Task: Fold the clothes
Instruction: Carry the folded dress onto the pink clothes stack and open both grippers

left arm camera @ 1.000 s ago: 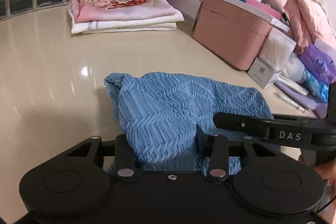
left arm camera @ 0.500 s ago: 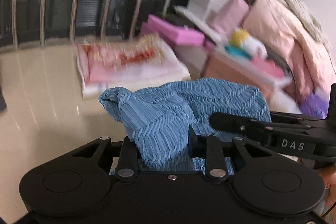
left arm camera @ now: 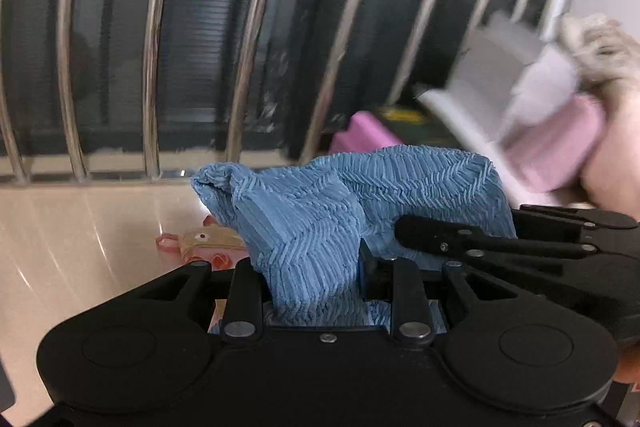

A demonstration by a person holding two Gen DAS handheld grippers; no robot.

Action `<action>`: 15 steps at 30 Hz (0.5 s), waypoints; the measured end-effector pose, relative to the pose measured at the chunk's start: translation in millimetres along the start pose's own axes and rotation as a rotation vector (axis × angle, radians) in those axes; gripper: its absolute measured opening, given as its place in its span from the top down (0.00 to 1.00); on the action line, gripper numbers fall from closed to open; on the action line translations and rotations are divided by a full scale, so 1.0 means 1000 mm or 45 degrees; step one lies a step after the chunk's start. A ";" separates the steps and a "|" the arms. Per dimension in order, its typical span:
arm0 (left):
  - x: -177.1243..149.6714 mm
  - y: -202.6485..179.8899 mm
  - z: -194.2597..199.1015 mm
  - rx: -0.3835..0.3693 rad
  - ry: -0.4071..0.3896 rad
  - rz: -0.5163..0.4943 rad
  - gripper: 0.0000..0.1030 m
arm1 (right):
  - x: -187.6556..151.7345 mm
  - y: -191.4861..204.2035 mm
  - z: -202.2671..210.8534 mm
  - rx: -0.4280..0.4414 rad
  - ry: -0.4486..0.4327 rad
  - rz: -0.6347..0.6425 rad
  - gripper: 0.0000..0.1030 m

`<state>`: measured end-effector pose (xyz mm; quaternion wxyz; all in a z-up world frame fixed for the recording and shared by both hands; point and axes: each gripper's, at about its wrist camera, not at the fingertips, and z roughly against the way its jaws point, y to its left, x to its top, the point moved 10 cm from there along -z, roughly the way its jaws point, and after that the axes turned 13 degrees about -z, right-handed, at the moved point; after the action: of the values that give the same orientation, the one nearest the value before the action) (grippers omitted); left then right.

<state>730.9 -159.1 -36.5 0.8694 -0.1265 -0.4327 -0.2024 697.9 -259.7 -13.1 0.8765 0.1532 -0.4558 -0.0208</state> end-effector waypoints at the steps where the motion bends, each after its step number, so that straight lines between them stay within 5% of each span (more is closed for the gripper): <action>1: -0.005 0.004 -0.019 -0.004 0.045 0.017 0.74 | -0.004 -0.008 -0.020 -0.046 0.040 0.009 0.75; 5: -0.036 0.006 -0.079 0.000 0.218 0.065 0.69 | -0.037 -0.043 -0.090 -0.160 0.265 -0.030 0.75; 8: -0.045 0.013 -0.090 0.028 0.260 0.079 0.50 | -0.059 -0.056 -0.115 -0.212 0.328 0.003 0.68; 9: -0.044 0.015 -0.089 0.028 0.260 0.088 0.37 | -0.059 -0.059 -0.116 -0.212 0.311 0.012 0.63; 12: -0.023 0.025 -0.064 0.081 0.132 0.050 0.22 | -0.048 -0.064 -0.104 -0.221 0.225 0.034 0.39; 15: -0.001 0.041 -0.026 0.246 -0.077 0.050 0.07 | -0.020 -0.063 -0.075 -0.236 0.048 -0.005 0.38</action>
<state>767.4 -132.6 -54.9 0.8679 -0.0563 -0.4736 -0.1389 753.1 -297.9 -87.4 0.8953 0.0726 -0.4351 -0.0615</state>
